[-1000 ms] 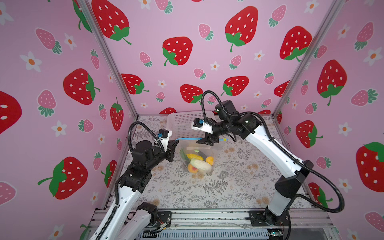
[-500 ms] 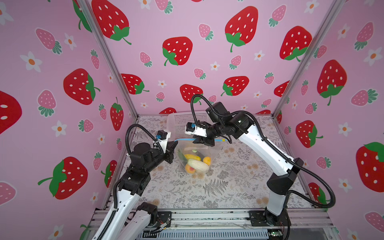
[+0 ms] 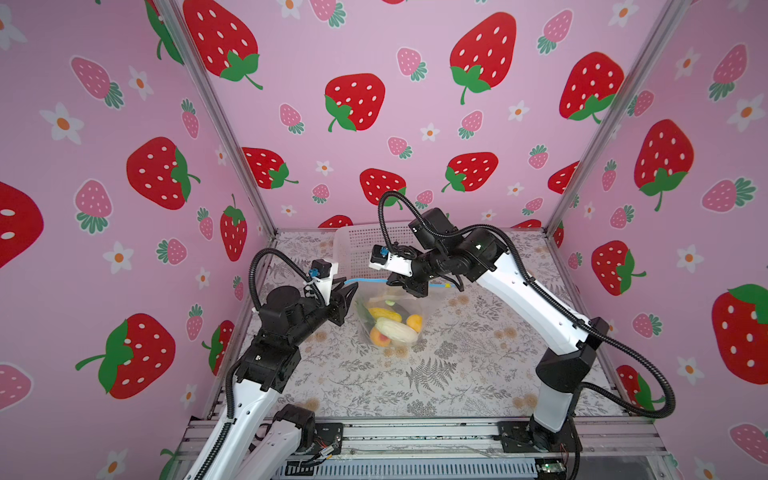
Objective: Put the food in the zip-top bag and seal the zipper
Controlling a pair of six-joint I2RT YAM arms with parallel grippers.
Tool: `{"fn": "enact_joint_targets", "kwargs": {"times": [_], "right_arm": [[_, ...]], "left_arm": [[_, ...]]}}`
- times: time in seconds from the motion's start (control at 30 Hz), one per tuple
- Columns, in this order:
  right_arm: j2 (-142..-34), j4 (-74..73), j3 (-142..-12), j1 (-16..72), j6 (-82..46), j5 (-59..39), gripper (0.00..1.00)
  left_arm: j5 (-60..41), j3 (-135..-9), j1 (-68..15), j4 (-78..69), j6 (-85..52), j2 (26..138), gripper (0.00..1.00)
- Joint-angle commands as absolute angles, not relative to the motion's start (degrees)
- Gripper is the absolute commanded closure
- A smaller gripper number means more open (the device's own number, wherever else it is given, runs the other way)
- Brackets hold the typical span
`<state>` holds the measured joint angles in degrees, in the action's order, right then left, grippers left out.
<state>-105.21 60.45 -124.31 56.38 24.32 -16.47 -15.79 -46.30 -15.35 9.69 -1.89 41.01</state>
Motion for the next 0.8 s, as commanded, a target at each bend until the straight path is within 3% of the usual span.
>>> {"fn": "enact_joint_targets", "kwargs": {"times": [0.0,0.2,0.47,0.63,0.77], "right_arm": [[-101.5,59.9,-125.7,59.0,11.3,-11.4,1.00],[-98.8,55.9,-125.8,63.5,-12.3,1.1,1.00],[-98.4,40.3,-117.2,70.5,-39.9,-0.1,1.00],[-92.5,23.2,-99.4,70.7,-52.5,-1.6,1.00],[-78.3,11.1,-74.6,61.4,-60.0,-2.4,1.00]], "left_arm": [[-9.5,-46.4,-15.1,6.5,-8.0,35.9,0.01],[-1.4,-45.8,-15.1,8.4,-17.3,28.1,0.01],[3.5,-51.4,-15.1,16.3,-19.6,26.9,0.01],[4.3,-52.4,-15.0,17.6,-20.0,27.5,0.01],[5.0,-52.2,-15.1,18.5,-20.4,29.5,0.01]]}}
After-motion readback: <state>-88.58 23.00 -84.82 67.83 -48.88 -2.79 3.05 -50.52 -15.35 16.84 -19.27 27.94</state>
